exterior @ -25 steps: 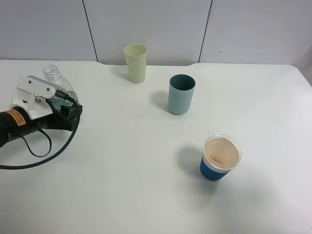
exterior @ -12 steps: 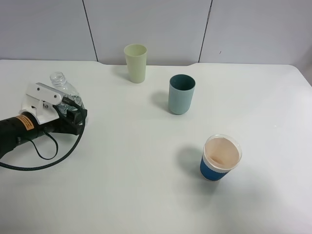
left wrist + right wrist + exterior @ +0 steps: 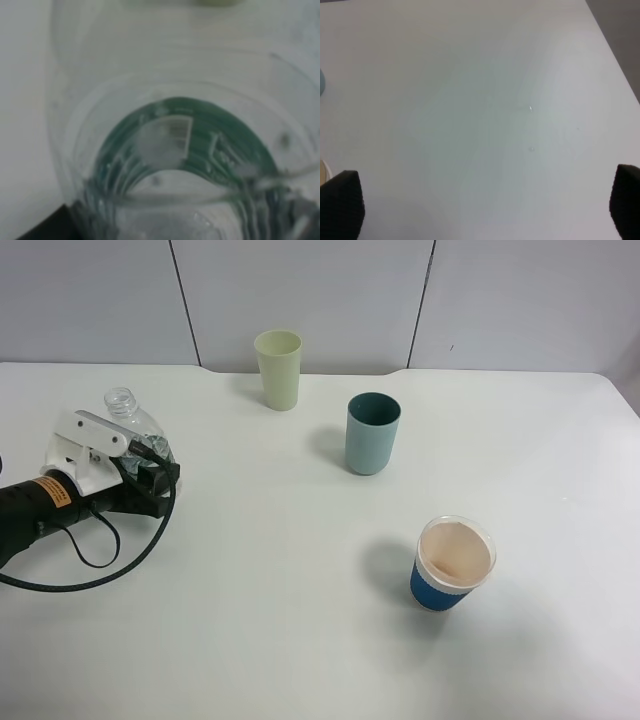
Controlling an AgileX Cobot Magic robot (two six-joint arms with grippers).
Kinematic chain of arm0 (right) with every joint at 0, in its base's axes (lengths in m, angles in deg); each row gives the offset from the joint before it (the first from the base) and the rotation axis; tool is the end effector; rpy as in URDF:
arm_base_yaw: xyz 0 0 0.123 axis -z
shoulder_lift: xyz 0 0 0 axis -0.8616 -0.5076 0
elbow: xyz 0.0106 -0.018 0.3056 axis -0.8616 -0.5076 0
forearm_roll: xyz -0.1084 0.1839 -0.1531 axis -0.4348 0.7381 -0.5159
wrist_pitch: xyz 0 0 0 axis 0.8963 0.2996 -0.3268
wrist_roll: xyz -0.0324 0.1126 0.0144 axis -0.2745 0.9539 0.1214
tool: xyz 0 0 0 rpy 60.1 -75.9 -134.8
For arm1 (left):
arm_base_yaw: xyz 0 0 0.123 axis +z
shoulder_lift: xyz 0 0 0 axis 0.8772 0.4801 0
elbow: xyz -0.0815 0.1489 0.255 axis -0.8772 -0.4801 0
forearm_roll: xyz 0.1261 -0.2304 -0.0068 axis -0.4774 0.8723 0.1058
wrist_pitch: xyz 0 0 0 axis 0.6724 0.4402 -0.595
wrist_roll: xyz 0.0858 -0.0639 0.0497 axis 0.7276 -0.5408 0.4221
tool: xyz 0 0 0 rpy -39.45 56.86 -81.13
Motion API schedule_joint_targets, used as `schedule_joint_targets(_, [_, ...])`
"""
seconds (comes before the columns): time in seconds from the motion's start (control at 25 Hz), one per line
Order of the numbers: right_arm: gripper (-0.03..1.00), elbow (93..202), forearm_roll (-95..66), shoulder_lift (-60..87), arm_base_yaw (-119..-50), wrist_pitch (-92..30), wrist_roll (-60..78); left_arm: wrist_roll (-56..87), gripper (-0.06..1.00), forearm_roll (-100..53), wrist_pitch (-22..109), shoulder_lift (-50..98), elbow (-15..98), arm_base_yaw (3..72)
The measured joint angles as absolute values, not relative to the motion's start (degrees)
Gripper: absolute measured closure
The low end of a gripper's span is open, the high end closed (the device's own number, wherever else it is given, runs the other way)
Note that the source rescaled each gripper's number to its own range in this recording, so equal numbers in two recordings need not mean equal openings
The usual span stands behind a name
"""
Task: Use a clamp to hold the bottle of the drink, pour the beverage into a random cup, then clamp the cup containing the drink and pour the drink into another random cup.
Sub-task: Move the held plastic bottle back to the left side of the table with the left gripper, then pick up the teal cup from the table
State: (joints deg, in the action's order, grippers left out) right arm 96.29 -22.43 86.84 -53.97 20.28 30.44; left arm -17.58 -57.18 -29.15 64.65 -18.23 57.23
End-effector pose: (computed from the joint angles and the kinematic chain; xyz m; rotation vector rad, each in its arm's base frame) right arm 0.0063 -0.0007 0.2724 0.0790 2.0336 -0.0723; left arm 0.2836 -0.0586 0.0824 0.4309 1.8916 -0.2685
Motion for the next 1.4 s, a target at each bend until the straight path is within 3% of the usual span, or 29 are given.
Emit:
schedule_joint_targets(0.04, [-0.03,96.29,-22.43,86.84,-53.97,20.28,30.44,-17.58,0.84,-57.18,-29.15,64.65,-18.23,57.23])
schedule_joint_targets(0.08, [-0.03,96.29,-22.43,86.84,-53.97,20.28,30.44,-17.58,0.71,-57.18,-29.15,64.65,-18.23,57.23])
schedule_joint_targets(0.16, [-0.03,96.29,-22.43,86.84,-53.97,20.28,30.44,-17.63,0.32,-57.18,-28.22,64.65,-18.23,57.23])
schedule_joint_targets(0.24, [-0.03,96.29,-22.43,86.84,-53.97,20.28,30.44,-18.09,0.07,-57.26,-28.17,64.44,-18.23,57.23])
schedule_joint_targets(0.28, [-0.03,96.29,-22.43,86.84,-53.97,20.28,30.44,-18.50,0.02,-57.31,-28.17,64.07,-18.23,57.23])
schedule_joint_targets(0.4, [-0.03,96.29,-22.43,86.84,-53.97,20.28,30.44,-19.21,-0.04,-57.33,-28.17,62.17,-19.18,57.23])
schedule_joint_targets(0.8, [-0.03,96.29,-22.43,86.84,-53.97,20.28,30.44,-19.34,-0.05,-51.07,-27.84,47.21,-30.24,57.23])
schedule_joint_targets(1.4, [-0.03,96.29,-22.43,86.84,-53.97,20.28,30.44,-25.15,-0.05,-40.38,-10.52,4.88,-32.40,57.23])
